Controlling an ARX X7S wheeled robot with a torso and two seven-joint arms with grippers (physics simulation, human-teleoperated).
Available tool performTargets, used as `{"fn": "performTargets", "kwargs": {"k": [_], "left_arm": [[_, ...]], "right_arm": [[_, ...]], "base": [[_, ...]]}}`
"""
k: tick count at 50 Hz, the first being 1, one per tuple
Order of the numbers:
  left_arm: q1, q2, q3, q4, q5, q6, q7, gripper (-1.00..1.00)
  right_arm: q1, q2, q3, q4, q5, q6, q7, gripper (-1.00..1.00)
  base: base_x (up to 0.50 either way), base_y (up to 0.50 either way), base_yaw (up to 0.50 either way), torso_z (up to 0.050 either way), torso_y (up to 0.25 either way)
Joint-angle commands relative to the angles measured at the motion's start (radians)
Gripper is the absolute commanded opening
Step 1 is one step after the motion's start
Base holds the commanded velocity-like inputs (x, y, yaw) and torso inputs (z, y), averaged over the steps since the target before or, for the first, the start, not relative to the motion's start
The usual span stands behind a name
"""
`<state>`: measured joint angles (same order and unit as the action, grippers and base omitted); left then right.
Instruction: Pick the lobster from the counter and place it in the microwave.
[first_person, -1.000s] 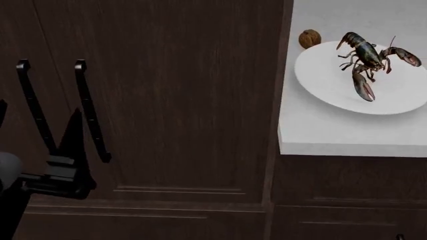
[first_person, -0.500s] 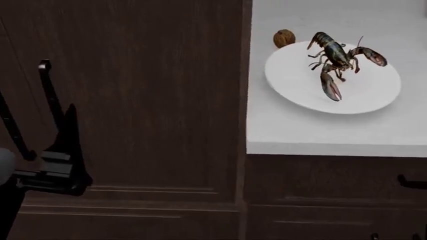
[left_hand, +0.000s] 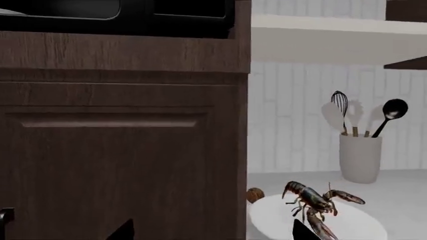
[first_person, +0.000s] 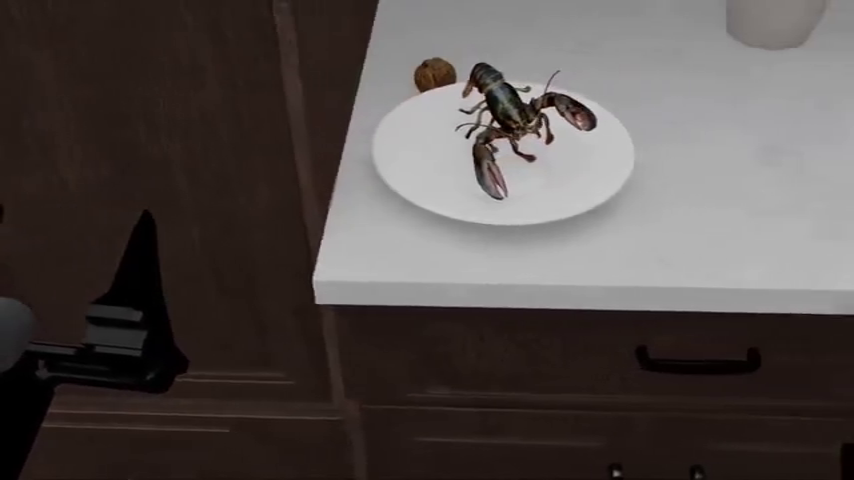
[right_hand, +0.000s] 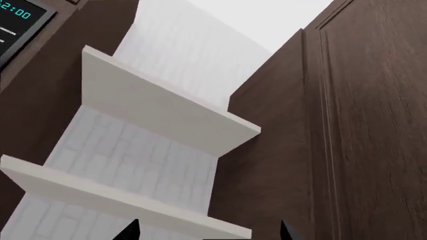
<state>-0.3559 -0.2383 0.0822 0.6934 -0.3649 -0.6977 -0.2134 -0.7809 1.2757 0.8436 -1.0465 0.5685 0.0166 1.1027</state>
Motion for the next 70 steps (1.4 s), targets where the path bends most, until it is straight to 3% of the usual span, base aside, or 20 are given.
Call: {"fn": "performTargets", "kwargs": {"k": [1,22,34,70], "left_arm": [[-0.005,0.019,-0.034,-0.013,-0.002,-0.002,0.017,1.00],[0.009,0.009,-0.027,-0.013,-0.009,0.017,0.010,1.00],[0.005,0.008,-0.014,-0.014,-0.013,0.018,0.005,1.00],[0.017,-0.004,-0.016,-0.011,-0.040,0.034,-0.009,1.00]], "right_arm": [[-0.004,0.000,0.028,-0.001,-0.008,-0.004,-0.009,1.00],[-0.004,0.031,0.043,-0.001,0.017,0.021,-0.010,1.00],[-0.004,0.033,0.031,-0.001,0.014,0.037,0.000,1.00],[-0.004,0.058,0.038,-0.001,0.024,0.054,-0.007,1.00]], "base": [[0.00,-0.50,0.00,0.000,0.000],[0.00,-0.50,0.00,0.000,0.000],[0.02,-0.04,0.00,0.000,0.000],[0.43,-0.11,0.00,0.000,0.000]]}}
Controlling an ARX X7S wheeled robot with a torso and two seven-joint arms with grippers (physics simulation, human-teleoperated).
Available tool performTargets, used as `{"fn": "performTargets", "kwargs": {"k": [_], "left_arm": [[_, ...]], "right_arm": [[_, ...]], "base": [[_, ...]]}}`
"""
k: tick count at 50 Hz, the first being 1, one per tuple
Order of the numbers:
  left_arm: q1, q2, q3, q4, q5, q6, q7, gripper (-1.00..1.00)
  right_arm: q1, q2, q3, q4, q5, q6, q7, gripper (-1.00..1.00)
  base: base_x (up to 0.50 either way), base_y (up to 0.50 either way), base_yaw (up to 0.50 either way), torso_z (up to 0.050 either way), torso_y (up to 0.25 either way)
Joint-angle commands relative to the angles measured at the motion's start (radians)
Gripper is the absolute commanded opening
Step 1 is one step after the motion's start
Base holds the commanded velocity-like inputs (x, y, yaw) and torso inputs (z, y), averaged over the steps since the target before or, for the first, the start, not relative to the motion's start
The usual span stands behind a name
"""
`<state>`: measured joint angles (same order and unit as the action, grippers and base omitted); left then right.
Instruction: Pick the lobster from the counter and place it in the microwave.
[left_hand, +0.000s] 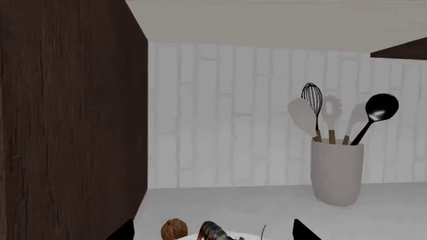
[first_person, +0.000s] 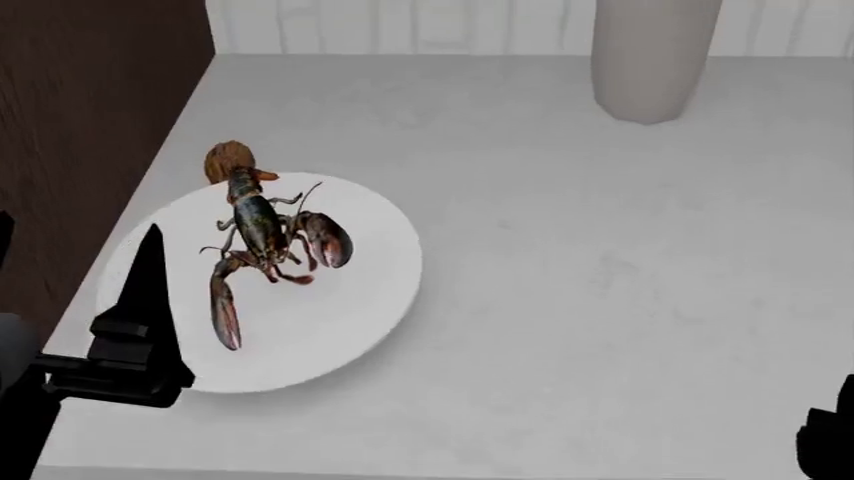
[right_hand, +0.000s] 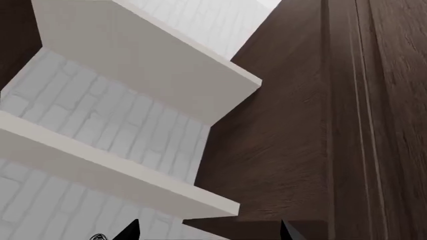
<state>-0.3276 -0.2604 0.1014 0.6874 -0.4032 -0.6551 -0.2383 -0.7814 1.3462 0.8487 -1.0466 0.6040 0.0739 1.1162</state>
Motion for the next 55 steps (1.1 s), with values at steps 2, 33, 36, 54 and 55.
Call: {"fn": "performTargets", "kwargs": {"k": [2,33,36,54,55], "left_arm": [[-0.011,0.017,-0.035,-0.003,-0.003,-0.009,0.014,1.00],[-0.165,0.036,-0.210,0.059,-0.347,-0.404,-0.078,1.00],[-0.309,0.074,-0.384,0.035,-0.624,-0.688,-0.207,1.00],[-0.682,-0.139,-0.065,-0.501,-1.922,-0.541,-1.285,1.00],[-0.703,-0.146,-0.053,-0.520,-1.924,-0.528,-1.291,1.00]], "right_arm": [[-0.003,-0.001,0.025,-0.001,-0.012,0.002,-0.012,1.00],[-0.003,0.005,0.012,-0.001,-0.018,-0.009,-0.008,1.00],[-0.003,-0.001,-0.001,-0.001,-0.030,-0.020,-0.007,1.00],[-0.003,0.009,-0.056,-0.001,-0.060,-0.055,0.015,1.00],[-0.003,0.008,-0.056,-0.001,-0.060,-0.057,0.014,1.00]], "base": [[0.43,-0.02,0.00,0.000,0.000],[0.22,0.00,0.00,0.000,0.001],[0.00,0.00,0.00,0.000,0.000],[0.00,0.00,0.00,0.000,0.000],[0.00,0.00,0.00,0.000,0.000]]}}
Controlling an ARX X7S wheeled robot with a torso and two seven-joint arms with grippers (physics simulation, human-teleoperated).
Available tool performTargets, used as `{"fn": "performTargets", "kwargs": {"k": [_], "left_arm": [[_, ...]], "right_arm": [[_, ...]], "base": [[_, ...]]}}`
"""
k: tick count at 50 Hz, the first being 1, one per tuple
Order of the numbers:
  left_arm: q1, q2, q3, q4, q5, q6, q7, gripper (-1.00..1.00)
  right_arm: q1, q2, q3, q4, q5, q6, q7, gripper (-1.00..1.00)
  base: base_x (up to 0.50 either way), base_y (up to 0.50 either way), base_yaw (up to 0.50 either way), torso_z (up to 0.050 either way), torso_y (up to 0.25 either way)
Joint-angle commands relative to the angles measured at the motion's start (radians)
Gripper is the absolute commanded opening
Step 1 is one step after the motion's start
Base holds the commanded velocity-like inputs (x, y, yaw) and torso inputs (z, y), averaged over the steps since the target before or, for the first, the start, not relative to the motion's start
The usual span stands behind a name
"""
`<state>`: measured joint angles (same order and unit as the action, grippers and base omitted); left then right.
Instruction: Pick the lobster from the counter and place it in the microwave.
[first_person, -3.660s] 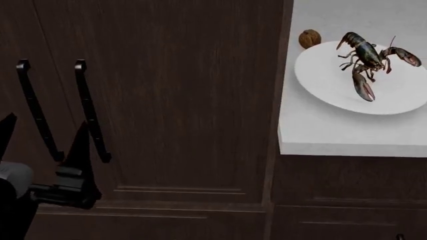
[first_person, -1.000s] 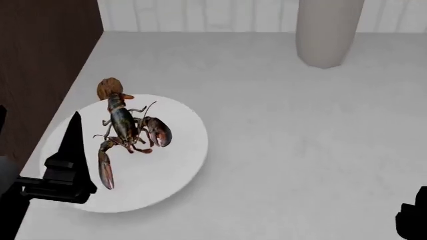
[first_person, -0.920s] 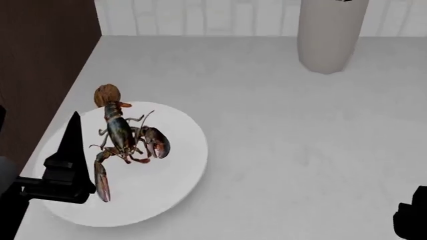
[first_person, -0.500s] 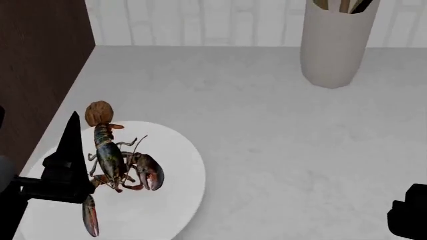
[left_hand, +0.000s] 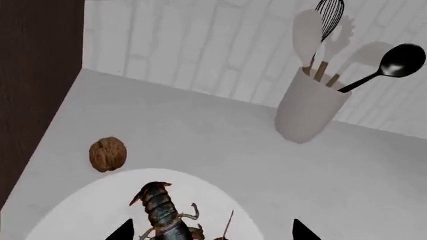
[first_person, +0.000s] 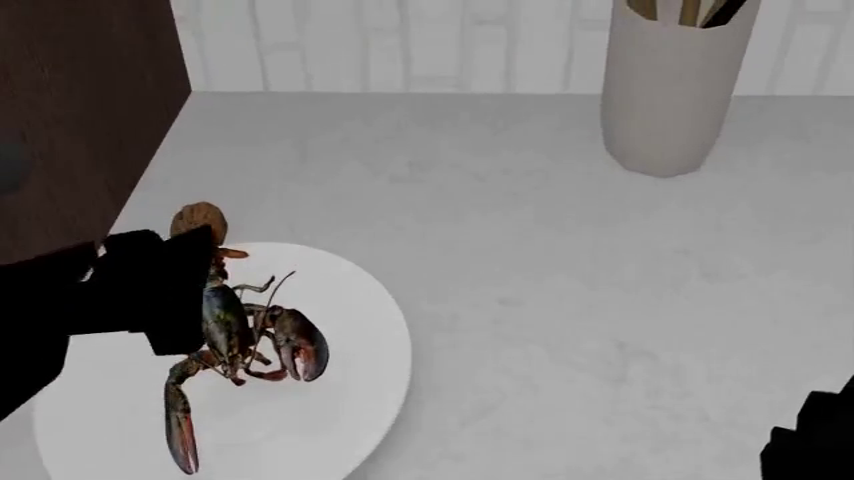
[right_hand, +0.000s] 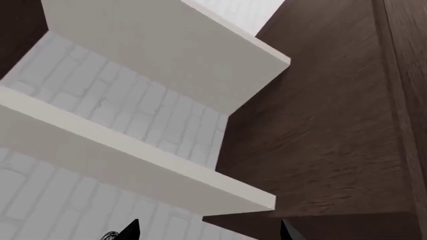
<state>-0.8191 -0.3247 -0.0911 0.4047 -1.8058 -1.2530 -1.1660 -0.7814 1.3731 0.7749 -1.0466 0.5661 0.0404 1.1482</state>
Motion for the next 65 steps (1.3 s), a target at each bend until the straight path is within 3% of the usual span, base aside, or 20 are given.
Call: {"fn": "performTargets", "kwargs": {"k": [1,9,12,19,27,38,65], "left_arm": [[-0.222,-0.089,0.151,-0.245,-0.531,0.071,-0.361,1.00],[-0.361,-0.180,0.343,-0.332,-0.619,0.218,-0.392,1.00],[-0.405,-0.220,0.441,-0.345,-0.661,0.350,-0.400,1.00],[-0.468,-0.213,0.511,-0.403,-0.663,0.437,-0.379,1.00],[-0.550,-0.180,0.572,-0.631,-0.574,0.382,-0.264,1.00],[-0.592,-0.142,0.617,-0.794,-0.479,0.359,-0.163,1.00],[-0.578,-0.109,0.691,-0.944,-0.359,0.339,-0.034,1.00]], "right_arm": [[-0.003,-0.020,0.017,-0.001,-0.023,-0.024,-0.018,1.00],[-0.002,-0.009,0.001,-0.001,-0.030,-0.032,-0.007,1.00],[-0.002,-0.006,-0.012,-0.001,-0.037,-0.040,0.000,1.00],[-0.002,0.005,-0.037,-0.001,-0.048,-0.049,0.014,1.00],[-0.002,0.012,-0.046,-0.001,-0.051,-0.053,0.018,1.00],[-0.002,0.011,-0.034,-0.001,-0.043,-0.045,0.008,1.00],[-0.002,-0.005,-0.022,-0.001,-0.040,-0.037,-0.008,1.00]], "base": [[0.00,0.00,0.00,0.000,0.000],[0.00,0.00,0.00,0.000,0.000],[0.00,0.00,0.00,0.000,0.000],[0.00,0.00,0.00,0.000,0.000],[0.00,0.00,0.00,0.000,0.000],[0.00,0.00,0.00,0.000,0.000],[0.00,0.00,0.00,0.000,0.000]]}}
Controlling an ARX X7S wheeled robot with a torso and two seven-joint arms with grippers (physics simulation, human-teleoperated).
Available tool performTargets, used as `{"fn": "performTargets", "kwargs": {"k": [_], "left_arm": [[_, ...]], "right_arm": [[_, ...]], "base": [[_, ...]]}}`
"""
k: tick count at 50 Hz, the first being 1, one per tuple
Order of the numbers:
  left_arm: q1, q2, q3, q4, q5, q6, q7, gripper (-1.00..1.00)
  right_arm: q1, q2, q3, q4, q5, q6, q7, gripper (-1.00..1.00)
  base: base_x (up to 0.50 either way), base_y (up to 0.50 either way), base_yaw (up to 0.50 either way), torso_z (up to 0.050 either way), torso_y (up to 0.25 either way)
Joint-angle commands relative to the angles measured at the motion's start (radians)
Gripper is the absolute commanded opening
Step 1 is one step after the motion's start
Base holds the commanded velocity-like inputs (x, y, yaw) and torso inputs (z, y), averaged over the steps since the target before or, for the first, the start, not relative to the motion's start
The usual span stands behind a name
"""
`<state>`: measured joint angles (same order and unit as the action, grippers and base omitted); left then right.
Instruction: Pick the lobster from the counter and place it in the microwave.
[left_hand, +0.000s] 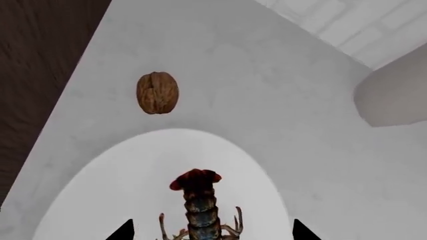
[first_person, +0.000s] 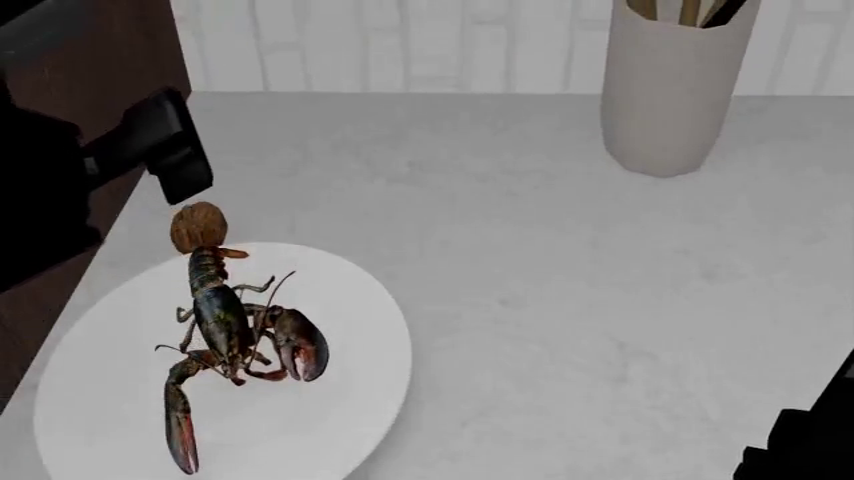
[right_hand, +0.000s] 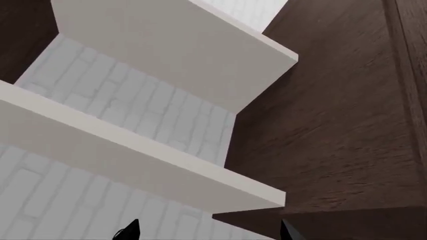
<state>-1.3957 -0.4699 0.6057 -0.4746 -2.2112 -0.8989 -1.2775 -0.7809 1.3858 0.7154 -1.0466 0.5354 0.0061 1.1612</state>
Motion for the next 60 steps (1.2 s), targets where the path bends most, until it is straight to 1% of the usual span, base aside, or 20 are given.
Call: {"fn": "performTargets", "kwargs": {"k": [1,17,19,21,26,30,35,44,45,46,48,49,50,52,54,55,56,57,58,60], "left_arm": [[0.003,0.042,-0.003,-0.074,0.048,-0.014,0.085,1.00],[0.055,0.061,0.019,-0.079,0.066,-0.011,0.121,1.00],[0.048,0.067,0.031,-0.116,0.090,-0.020,0.160,1.00],[0.027,0.081,0.060,-0.196,0.144,-0.036,0.244,1.00],[0.010,0.101,0.090,-0.277,0.191,-0.053,0.332,1.00],[0.017,0.110,0.102,-0.294,0.205,-0.054,0.357,1.00],[0.049,0.106,0.096,-0.256,0.191,-0.044,0.331,1.00],[0.048,0.110,0.111,-0.273,0.205,-0.056,0.352,1.00],[0.082,0.093,0.087,-0.211,0.153,-0.039,0.267,1.00],[0.087,0.090,0.084,-0.200,0.148,-0.036,0.259,-1.00],[0.086,0.091,0.088,-0.203,0.155,-0.039,0.269,-1.00],[0.059,0.113,0.103,-0.266,0.183,-0.068,0.381,-1.00],[0.053,0.130,0.092,-0.264,0.167,-0.081,0.425,-1.00],[-0.081,0.193,0.184,-0.544,0.258,-0.149,0.550,-1.00],[-0.133,0.223,0.232,-0.653,0.317,-0.163,0.663,-1.00],[-0.003,0.125,0.151,-0.503,0.253,-0.073,0.513,-1.00],[0.055,0.090,0.121,-0.353,0.188,-0.063,0.372,-1.00],[0.074,0.082,0.109,-0.203,0.169,-0.049,0.343,-1.00],[0.080,0.078,0.105,-0.154,0.160,-0.049,0.336,-1.00],[0.063,0.078,0.120,-0.197,0.180,-0.066,0.373,-1.00]], "right_arm": [[-0.003,-0.015,0.040,-0.001,-0.007,0.000,-0.022,1.00],[-0.003,-0.031,0.055,-0.001,-0.002,0.011,-0.040,1.00],[-0.003,-0.031,0.055,-0.001,-0.003,0.010,-0.041,1.00],[-0.003,-0.030,0.051,-0.001,-0.005,0.010,-0.038,1.00],[-0.003,-0.034,0.055,-0.001,-0.004,0.013,-0.044,1.00],[-0.003,-0.037,0.062,-0.001,-0.001,0.017,-0.046,1.00],[-0.003,-0.029,0.065,-0.001,0.004,0.020,-0.041,1.00],[-0.003,-0.032,0.063,-0.001,0.003,0.019,-0.040,1.00],[-0.003,-0.030,0.064,-0.001,0.005,0.019,-0.038,1.00],[-0.003,-0.028,0.064,-0.001,0.006,0.020,-0.037,1.00],[-0.003,-0.019,0.060,-0.001,0.007,0.022,-0.028,1.00],[-0.003,-0.018,0.057,-0.001,0.006,0.022,-0.027,1.00],[-0.003,-0.018,0.056,-0.001,0.006,0.021,-0.026,1.00],[-0.003,-0.019,0.053,-0.001,0.003,0.022,-0.025,1.00],[-0.003,-0.022,0.051,-0.001,0.000,0.020,-0.027,1.00],[-0.003,-0.025,0.052,-0.001,-0.001,0.019,-0.029,1.00],[-0.003,-0.027,0.052,-0.001,-0.001,0.018,-0.031,1.00],[-0.003,-0.026,0.053,-0.001,0.000,0.020,-0.032,1.00],[-0.003,-0.027,0.054,-0.001,0.000,0.020,-0.032,1.00],[-0.003,-0.024,0.052,-0.001,0.000,0.020,-0.029,1.00]], "base": [[0.00,0.00,0.00,0.000,0.000],[0.00,0.00,0.00,0.000,0.000],[0.00,0.00,0.00,0.000,0.000],[0.00,0.00,0.00,0.000,0.000],[0.00,0.00,0.00,0.000,0.000],[0.00,0.00,0.00,0.000,0.000],[0.00,0.00,0.00,0.000,0.000],[0.00,0.00,0.00,0.000,0.000],[0.00,0.00,0.00,0.000,0.000],[0.00,0.00,0.00,0.000,0.000],[0.00,0.00,0.00,0.000,0.000],[0.00,0.00,0.00,0.000,0.000],[0.00,0.00,0.00,0.000,0.000],[0.00,0.00,0.00,0.000,0.000],[0.00,0.00,0.00,0.000,0.000],[0.00,0.00,0.00,0.000,0.000],[0.00,0.00,0.00,0.000,0.000],[0.00,0.00,0.00,0.000,0.000],[0.00,0.00,0.00,0.000,0.000],[0.00,0.00,0.00,0.000,0.000]]}}
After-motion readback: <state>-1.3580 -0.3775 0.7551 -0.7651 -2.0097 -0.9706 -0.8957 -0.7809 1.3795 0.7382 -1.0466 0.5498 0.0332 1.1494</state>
